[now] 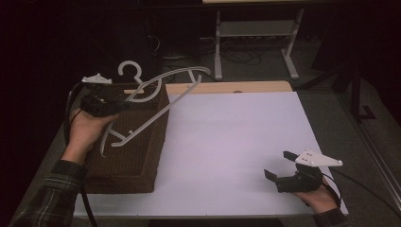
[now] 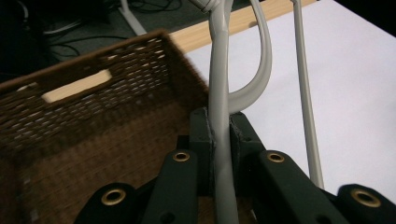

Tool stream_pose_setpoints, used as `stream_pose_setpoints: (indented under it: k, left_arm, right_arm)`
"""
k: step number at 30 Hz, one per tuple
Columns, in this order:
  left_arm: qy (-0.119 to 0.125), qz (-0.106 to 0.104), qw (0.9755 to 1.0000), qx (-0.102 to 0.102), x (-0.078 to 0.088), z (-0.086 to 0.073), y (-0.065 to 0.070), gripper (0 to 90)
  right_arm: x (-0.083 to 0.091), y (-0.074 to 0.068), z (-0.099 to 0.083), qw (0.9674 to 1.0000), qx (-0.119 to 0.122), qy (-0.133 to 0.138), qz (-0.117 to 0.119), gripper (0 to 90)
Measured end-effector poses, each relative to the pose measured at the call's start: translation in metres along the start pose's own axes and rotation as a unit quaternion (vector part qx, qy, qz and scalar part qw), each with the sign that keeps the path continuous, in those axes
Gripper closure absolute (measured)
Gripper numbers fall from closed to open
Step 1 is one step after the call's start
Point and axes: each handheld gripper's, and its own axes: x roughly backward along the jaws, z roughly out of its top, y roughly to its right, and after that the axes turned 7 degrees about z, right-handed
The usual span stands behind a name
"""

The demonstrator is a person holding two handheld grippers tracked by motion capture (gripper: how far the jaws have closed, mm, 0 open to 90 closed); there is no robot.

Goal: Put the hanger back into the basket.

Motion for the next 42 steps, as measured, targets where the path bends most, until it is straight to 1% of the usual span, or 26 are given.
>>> stream_pose_setpoints:
  k: [5,9,12,16,19,23,27,29,31,36,38,42]
  left_arm:
    - [0.000,0.022,0.9997,0.003,0.011,-0.014,-0.026,82.5]
    - [-0.002,0.038,0.9992,0.013,0.016,-0.027,-0.043,82.5]
    - [-0.002,0.046,0.9987,0.020,0.021,-0.038,-0.055,82.5]
    - [-0.002,0.057,0.9982,0.017,0.030,-0.051,-0.069,82.5]
    - [-0.003,0.065,0.9976,0.026,0.035,-0.062,-0.079,82.5]
    - [-0.008,0.068,0.9972,0.030,0.035,-0.074,-0.087,82.4]
    - [-0.018,0.069,0.9972,0.024,0.032,-0.080,-0.088,82.5]
    - [-0.020,0.069,0.9972,0.022,0.031,-0.082,-0.088,82.4]
    - [-0.019,0.068,0.9972,0.024,0.030,-0.083,-0.089,82.4]
    - [-0.025,0.079,0.9963,0.026,0.028,-0.086,-0.093,82.3]
    - [-0.027,0.077,0.9963,0.028,0.026,-0.087,-0.094,82.3]
    - [-0.037,0.079,0.9960,0.020,0.020,-0.088,-0.092,82.3]
  right_arm:
    - [-0.001,-0.001,0.000,1.0000,0.000,-0.002,0.001,2.4]
    - [-0.002,0.000,-0.001,1.0000,0.000,-0.003,0.000,2.4]
    - [-0.002,0.001,-0.001,1.0000,0.000,-0.002,-0.001,2.4]
    - [-0.001,0.001,-0.001,1.0000,-0.003,-0.001,-0.003,2.6]
    - [-0.002,0.002,-0.001,1.0000,-0.003,-0.001,-0.004,2.6]
    - [-0.002,0.001,-0.001,1.0000,-0.002,-0.001,-0.004,2.6]
    - [-0.003,0.001,-0.001,1.0000,-0.003,-0.002,-0.006,2.6]
    - [-0.003,0.001,-0.001,1.0000,-0.003,-0.002,-0.006,2.6]
    - [-0.003,0.002,-0.001,1.0000,-0.003,-0.002,-0.006,2.6]
    - [-0.002,0.002,-0.001,1.0000,-0.004,-0.002,-0.007,2.6]
    - [-0.002,0.002,-0.002,1.0000,-0.004,-0.001,-0.007,2.6]
    - [-0.002,0.002,-0.001,1.0000,-0.004,-0.002,-0.007,2.6]
